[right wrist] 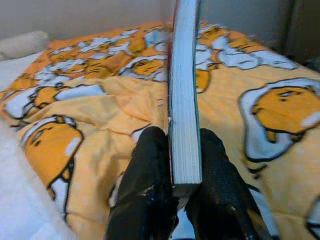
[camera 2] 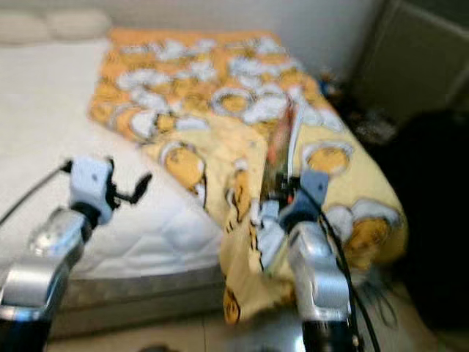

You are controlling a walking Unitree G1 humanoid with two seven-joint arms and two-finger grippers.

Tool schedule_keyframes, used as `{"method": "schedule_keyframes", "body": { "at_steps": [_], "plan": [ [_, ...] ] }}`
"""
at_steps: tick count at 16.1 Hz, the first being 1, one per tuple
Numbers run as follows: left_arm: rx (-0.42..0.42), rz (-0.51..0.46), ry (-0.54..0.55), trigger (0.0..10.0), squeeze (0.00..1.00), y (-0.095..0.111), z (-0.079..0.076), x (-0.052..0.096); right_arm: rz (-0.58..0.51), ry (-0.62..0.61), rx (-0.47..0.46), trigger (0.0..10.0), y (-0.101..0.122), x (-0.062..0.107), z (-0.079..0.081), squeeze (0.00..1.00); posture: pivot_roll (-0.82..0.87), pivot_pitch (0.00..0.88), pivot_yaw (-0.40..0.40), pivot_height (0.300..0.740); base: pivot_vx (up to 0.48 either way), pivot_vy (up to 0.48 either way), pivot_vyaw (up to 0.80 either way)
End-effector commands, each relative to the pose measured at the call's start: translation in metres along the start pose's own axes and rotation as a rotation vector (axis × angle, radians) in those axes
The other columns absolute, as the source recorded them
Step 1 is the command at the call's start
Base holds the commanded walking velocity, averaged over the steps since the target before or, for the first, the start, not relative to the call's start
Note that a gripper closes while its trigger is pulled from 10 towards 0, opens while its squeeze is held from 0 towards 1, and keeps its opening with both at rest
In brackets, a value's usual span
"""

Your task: Clean up the room

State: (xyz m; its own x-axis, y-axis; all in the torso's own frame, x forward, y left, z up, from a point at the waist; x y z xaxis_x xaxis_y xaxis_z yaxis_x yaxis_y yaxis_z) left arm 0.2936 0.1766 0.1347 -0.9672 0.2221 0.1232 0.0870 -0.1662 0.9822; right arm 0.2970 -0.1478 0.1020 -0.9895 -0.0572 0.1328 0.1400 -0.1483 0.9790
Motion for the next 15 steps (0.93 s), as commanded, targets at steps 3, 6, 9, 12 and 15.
{"method": "schedule_keyframes", "body": {
  "at_steps": [3, 6, 9, 12, 15],
  "plan": [
    [0.005, -0.002, -0.015, 10.0, 0.00, 0.0003, -0.0062, -0.0024, -0.064, 0.014, 0.031, 10.0, 0.0140, -0.0015, 0.0013, 0.00, 0.11, 0.000, -0.021, 0.740, 0.000, 0.398, 0.00],
    [0.007, -0.001, -0.013, 10.0, 0.00, -0.0001, -0.0052, -0.0032, -0.063, 0.017, 0.032, 10.0, 0.0138, -0.0023, 0.0028, 0.00, 0.10, 0.000, -0.018, 0.740, 0.000, 0.400, 0.00],
    [0.010, 0.000, -0.010, 10.0, 0.00, -0.0005, -0.0045, -0.0046, -0.064, 0.011, 0.032, 10.0, 0.0142, -0.0041, 0.0040, 0.00, 0.09, 0.000, -0.010, 0.740, 0.000, 0.398, 0.00],
    [0.013, 0.001, -0.013, 10.0, 0.00, -0.0007, -0.0051, -0.0068, -0.066, 0.005, 0.033, 10.0, 0.0165, -0.0073, 0.0051, 0.00, 0.09, 0.000, -0.012, 0.740, 0.000, 0.398, 0.00],
    [0.014, -0.002, -0.004, 10.0, 0.00, 0.0004, -0.0035, -0.0081, -0.054, 0.009, 0.031, 10.0, 0.0145, -0.0071, 0.0055, 0.00, 0.10, 0.000, -0.022, 0.740, 0.000, 0.399, 0.00]
  ]
}}
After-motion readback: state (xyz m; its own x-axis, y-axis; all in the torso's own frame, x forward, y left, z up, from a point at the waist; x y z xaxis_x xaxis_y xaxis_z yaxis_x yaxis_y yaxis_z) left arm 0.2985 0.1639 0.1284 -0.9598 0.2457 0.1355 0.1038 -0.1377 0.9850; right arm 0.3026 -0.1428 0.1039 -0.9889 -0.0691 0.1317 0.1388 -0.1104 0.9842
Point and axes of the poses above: a point about 5 cm out from each wrist's last joint towards the gripper, its own x axis pointing back from the gripper into the wrist, its own y axis along the axis of the wrist's last joint, z = x × y, the point moved 1 cm from there along -x, pointing out of the wrist towards the gripper, and after that the axes turned 4 degrees about x, right-handed, at the moved point
